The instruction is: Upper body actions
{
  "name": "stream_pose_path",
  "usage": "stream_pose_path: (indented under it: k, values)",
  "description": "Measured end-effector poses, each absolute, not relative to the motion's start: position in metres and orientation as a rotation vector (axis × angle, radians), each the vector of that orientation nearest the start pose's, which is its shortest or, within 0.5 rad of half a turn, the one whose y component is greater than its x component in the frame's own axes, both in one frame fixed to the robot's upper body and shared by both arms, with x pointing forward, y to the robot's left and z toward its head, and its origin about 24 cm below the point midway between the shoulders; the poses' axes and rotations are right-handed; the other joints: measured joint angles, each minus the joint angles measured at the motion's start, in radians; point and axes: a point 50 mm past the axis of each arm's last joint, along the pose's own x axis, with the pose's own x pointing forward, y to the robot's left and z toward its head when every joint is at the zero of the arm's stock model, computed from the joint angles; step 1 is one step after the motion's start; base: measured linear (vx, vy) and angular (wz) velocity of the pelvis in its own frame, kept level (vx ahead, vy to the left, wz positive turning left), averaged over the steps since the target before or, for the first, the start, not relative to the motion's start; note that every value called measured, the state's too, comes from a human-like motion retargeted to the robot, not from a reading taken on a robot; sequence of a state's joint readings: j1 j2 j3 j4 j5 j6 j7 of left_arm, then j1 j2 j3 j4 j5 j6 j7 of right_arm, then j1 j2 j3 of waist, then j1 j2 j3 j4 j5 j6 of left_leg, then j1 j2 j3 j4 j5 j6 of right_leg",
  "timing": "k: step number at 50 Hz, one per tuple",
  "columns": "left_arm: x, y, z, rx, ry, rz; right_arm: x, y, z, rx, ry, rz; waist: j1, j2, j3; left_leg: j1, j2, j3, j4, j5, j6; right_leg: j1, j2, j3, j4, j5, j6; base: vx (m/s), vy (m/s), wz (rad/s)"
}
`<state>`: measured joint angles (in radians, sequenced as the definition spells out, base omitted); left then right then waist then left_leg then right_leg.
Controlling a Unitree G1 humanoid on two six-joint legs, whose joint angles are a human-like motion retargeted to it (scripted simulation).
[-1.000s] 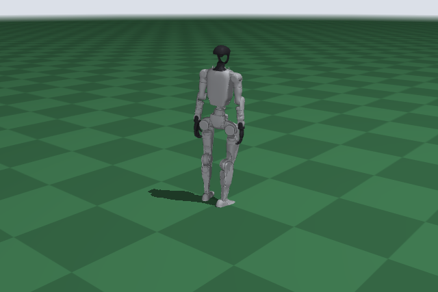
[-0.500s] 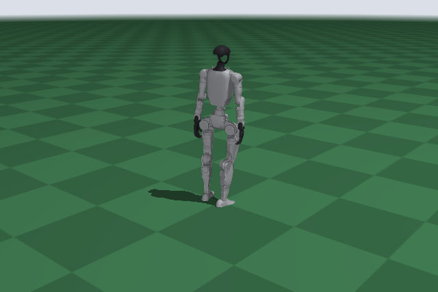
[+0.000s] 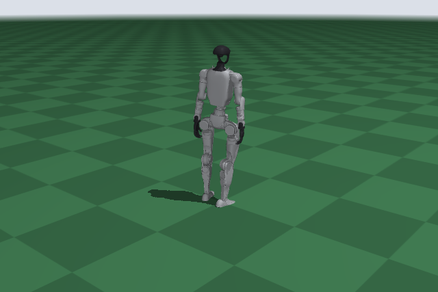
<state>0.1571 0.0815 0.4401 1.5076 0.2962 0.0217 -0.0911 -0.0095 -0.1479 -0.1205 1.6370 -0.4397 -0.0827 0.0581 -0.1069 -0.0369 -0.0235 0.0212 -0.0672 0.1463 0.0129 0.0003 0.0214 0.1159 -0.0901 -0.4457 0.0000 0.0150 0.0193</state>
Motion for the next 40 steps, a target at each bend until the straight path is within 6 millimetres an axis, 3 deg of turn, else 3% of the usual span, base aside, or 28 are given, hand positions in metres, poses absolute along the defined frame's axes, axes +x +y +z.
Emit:
stream_pose_path:
  k: [40]
  values:
    - [-0.0435, 0.1890, -0.1779, -0.106, 1.663, 0.157, 0.0078, -0.2051, -0.1765, -0.308, 1.554, 0.211, 0.004, -0.002, 0.008, 0.002, 0.003, 0.007, 0.002, -0.006, -0.001, -0.002, -0.003, 0.004, 0.002, 0.004, 0.000, 0.00, 0.00, 0.00]
